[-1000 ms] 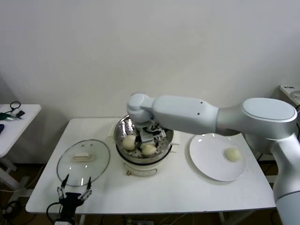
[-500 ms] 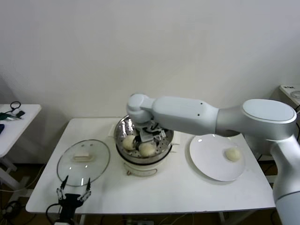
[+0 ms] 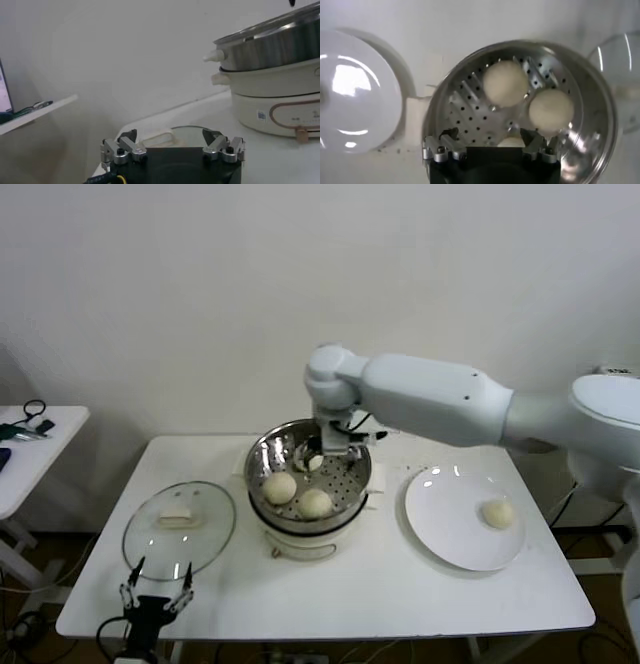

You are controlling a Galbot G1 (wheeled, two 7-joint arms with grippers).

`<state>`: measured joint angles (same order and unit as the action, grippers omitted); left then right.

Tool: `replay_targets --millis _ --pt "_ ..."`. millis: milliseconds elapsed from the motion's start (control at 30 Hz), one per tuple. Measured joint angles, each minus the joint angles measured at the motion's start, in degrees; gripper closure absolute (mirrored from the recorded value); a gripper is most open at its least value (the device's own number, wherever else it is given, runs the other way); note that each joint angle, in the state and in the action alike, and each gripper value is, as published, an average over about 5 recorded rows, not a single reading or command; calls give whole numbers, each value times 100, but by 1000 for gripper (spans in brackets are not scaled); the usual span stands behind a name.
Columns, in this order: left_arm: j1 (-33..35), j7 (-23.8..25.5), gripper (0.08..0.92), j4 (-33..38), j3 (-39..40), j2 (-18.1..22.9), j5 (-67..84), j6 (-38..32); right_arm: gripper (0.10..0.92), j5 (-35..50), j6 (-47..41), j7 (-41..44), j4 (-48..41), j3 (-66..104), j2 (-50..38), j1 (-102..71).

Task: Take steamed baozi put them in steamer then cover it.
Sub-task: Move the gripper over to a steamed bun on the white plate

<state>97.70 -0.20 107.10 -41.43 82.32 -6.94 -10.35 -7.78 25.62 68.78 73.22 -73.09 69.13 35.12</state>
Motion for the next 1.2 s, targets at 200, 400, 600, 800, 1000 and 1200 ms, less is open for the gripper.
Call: replay_targets --millis 200,400,600,800,1000,1200 --pt "-18 0 177 60 55 -8 0 2 203 941 -1081 -259 49 -411 -802 349" --pt "-4 1 177 121 87 -9 -1 2 203 1605 -2091 -372 105 -518 -1726 331" --pt "54 8 177 194 102 -32 9 -20 203 1648 -2625 -358 -67 -107 -2606 -245" --pt "118 12 177 269 99 -34 52 -30 203 1371 -2821 -282 -433 575 -3096 -1056" --pt "186 12 177 353 71 -22 80 -47 203 975 -2867 -242 -864 1324 -3309 -1914" --pt "218 11 177 394 49 -12 98 -49 203 479 -2738 -261 -1383 1997 -3277 -2576"
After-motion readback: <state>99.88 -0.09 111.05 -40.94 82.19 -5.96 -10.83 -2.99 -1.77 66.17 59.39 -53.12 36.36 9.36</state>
